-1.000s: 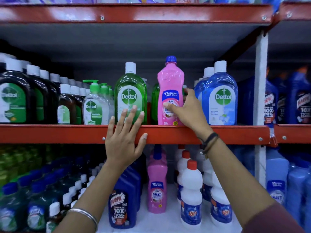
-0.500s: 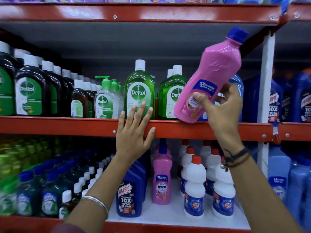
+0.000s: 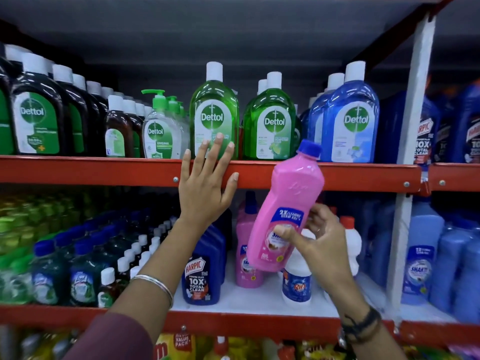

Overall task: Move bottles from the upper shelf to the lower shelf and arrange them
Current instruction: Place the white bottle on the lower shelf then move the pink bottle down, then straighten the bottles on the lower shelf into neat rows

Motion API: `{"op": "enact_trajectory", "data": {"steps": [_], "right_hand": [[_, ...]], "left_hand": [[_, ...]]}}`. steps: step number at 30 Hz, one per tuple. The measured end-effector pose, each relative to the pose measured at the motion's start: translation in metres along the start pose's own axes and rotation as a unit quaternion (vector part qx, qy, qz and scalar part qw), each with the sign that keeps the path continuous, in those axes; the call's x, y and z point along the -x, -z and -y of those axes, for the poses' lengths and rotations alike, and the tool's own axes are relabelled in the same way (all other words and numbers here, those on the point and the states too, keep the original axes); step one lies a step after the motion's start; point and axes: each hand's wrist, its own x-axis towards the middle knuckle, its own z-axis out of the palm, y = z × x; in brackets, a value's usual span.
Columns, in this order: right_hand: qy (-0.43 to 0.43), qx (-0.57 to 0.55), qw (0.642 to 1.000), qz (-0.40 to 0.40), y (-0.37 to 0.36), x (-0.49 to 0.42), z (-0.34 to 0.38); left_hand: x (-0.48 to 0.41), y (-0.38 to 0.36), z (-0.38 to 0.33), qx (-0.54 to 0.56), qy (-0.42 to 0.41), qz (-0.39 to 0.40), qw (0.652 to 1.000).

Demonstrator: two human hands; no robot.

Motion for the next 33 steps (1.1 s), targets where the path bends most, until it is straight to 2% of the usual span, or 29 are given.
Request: {"op": "enact_trajectory", "data": {"steps": [8,17,24,29,33], "right_hand": [[-0.079,0.089,0.993,0.024,-0.027,0.021,-0.088],[-0.125,0.113,0.985,0.037,-0.049,0.028,-0.134],[-0.125,0.114,0.984,0.051,-0.053,0.029,-0.149],[-0.105,0.116,0.985,0.071,-0.053,0.030,-0.153],[-0.101,0.159,0.978,0.090,-0.043,0.036,-0.148]], "left_hand": [[0.001,-0.008,0.003,-0.009,-0.010,-0.047,0.999],[0.000,-0.013,0.005,-0.015,-0.018,-0.076,0.997],[0.000,-0.014,0.004,-0.013,-0.018,-0.079,0.997],[0.001,-0.009,0.001,-0.006,-0.005,-0.053,0.999],[0.012,0.000,-0.013,0.061,0.033,-0.032,0.997]]}}
